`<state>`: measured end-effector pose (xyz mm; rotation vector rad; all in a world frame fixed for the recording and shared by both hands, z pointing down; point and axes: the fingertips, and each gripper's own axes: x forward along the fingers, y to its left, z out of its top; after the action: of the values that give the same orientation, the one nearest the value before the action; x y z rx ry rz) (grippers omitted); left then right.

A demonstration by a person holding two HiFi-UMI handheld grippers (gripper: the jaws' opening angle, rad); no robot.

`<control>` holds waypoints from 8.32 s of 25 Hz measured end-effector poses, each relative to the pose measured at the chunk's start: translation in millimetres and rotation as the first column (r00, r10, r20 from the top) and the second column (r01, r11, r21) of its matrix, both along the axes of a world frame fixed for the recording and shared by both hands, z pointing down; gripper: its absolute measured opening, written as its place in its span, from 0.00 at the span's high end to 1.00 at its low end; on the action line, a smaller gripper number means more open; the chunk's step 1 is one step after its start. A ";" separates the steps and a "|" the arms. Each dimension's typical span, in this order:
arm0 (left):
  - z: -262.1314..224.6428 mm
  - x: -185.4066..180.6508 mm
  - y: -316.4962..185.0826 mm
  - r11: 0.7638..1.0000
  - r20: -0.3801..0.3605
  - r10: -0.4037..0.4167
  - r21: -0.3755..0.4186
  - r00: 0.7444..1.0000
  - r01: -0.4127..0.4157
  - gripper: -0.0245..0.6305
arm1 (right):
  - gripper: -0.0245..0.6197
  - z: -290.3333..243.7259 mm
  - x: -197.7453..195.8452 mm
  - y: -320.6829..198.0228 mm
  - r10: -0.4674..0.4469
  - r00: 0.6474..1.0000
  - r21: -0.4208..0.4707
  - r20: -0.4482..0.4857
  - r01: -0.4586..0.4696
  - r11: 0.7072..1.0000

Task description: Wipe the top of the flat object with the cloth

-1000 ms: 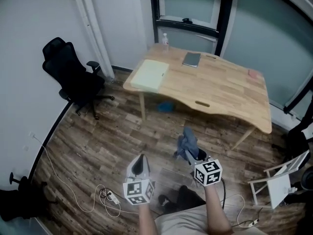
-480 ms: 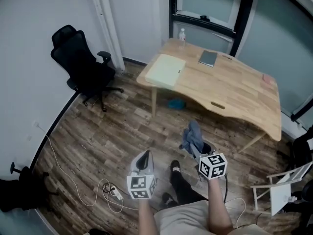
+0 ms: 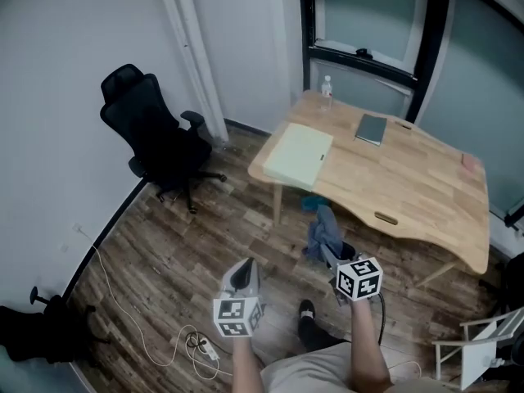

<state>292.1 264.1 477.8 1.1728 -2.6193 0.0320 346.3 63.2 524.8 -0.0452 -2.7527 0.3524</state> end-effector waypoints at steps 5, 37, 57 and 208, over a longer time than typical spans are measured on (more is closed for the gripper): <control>-10.9 -45.8 -29.7 1.000 0.002 -0.025 -0.007 1.000 0.025 0.95 | 0.74 -10.9 -51.2 -31.5 -0.038 0.999 -0.028 0.028 0.039 0.999; 29.5 -217.8 -108.2 0.996 -0.036 -0.091 -0.020 0.995 0.090 0.95 | 0.74 20.2 -214.0 -122.6 -0.054 0.998 -0.068 -0.036 0.052 0.996; 64.4 -414.8 -137.3 0.992 -0.132 0.123 0.027 0.984 -0.121 0.95 | 0.74 43.2 -330.9 -151.6 0.239 0.965 0.006 -0.109 -0.239 0.971; 249.9 -516.5 -364.9 0.442 -0.510 0.734 -0.144 0.449 -0.885 0.95 | 0.74 189.4 -598.8 -249.4 0.457 0.779 0.236 -0.430 -0.391 0.890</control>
<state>-224.4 -100.8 727.6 1.9403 -1.3471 0.4605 -252.5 -186.2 714.2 0.6308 -2.2568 0.2472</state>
